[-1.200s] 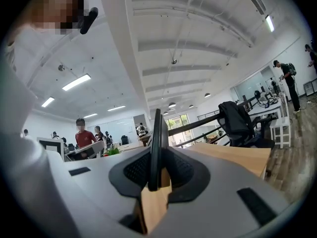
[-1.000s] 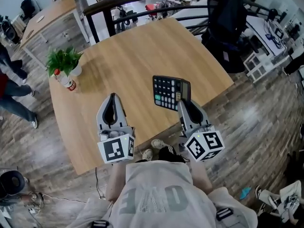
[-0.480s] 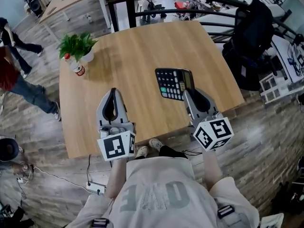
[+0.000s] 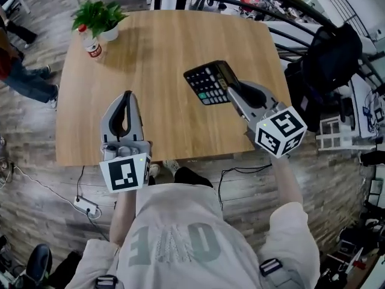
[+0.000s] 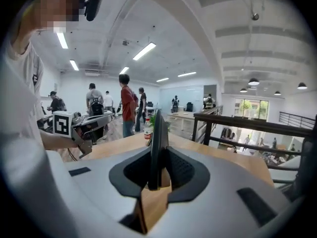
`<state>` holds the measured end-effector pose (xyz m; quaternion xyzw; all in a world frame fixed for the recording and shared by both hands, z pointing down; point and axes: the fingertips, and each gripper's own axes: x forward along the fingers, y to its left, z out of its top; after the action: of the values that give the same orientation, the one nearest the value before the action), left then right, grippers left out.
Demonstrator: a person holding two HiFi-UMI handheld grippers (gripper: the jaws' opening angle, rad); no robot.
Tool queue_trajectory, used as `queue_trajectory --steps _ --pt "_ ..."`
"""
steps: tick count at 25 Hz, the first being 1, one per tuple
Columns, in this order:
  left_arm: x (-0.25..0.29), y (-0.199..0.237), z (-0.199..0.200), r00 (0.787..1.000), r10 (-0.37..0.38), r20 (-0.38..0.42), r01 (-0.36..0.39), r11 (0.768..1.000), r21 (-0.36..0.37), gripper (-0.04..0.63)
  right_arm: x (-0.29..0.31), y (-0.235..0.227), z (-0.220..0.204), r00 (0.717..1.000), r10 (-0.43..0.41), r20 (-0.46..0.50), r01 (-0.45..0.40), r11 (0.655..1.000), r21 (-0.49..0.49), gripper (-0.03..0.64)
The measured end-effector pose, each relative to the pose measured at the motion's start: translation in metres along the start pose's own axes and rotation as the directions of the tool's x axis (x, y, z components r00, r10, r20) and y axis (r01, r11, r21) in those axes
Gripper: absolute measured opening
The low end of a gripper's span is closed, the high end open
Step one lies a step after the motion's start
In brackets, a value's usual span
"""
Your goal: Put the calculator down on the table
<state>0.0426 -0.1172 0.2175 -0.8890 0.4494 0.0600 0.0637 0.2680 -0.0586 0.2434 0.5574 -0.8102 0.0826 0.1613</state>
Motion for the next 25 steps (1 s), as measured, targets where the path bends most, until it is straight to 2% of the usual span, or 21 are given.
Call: queue_trajectory --steps 2,4,7,9,11,15,17,19,22,25 --pt "-0.004 0.003 -0.010 0.999 0.023 -0.043 -0.023 1.000 -0.007 0.009 0.016 -0.003 -0.004 0.994 0.094 -0.062 -0.094 0.996 -0.002 0.076" --pt "-0.009 0.006 -0.022 0.995 0.049 -0.082 -0.049 0.999 -0.004 0.009 0.033 -0.003 -0.012 0.973 0.192 -0.125 -0.194 0.981 0.002 0.077" --pt "-0.010 0.020 -0.047 0.988 0.092 -0.127 -0.091 0.996 0.015 0.009 0.070 0.001 -0.033 0.920 0.325 -0.220 -0.335 0.942 -0.005 0.077" --pt "-0.010 0.037 -0.067 0.980 0.129 -0.150 -0.128 0.992 0.019 0.009 0.103 0.007 -0.051 0.874 0.398 -0.279 -0.414 0.910 0.000 0.077" --pt "-0.018 0.051 -0.083 0.969 0.175 -0.174 -0.176 0.984 0.009 0.009 0.132 0.021 -0.073 0.808 0.481 -0.340 -0.501 0.865 0.035 0.076" --pt "-0.024 0.052 -0.097 0.959 0.200 -0.203 -0.201 0.979 0.017 0.009 0.159 0.041 -0.117 0.625 0.643 -0.442 -0.660 0.738 0.142 0.076" --pt "-0.024 0.048 -0.103 0.957 0.200 -0.212 -0.202 0.979 0.015 0.009 0.169 0.047 -0.137 0.535 0.699 -0.474 -0.710 0.676 0.195 0.077" --pt "-0.029 0.048 -0.112 0.952 0.206 -0.229 -0.210 0.978 0.004 0.009 0.180 0.058 -0.157 0.459 0.742 -0.488 -0.735 0.626 0.261 0.077" --pt "-0.034 0.046 -0.127 0.944 0.194 -0.268 -0.203 0.979 -0.005 0.009 0.193 0.067 -0.184 0.377 0.782 -0.496 -0.745 0.574 0.340 0.077" --pt "-0.033 0.042 -0.136 0.940 0.179 -0.292 -0.189 0.982 -0.009 0.009 0.198 0.062 -0.207 0.334 0.785 -0.521 -0.743 0.560 0.367 0.077"
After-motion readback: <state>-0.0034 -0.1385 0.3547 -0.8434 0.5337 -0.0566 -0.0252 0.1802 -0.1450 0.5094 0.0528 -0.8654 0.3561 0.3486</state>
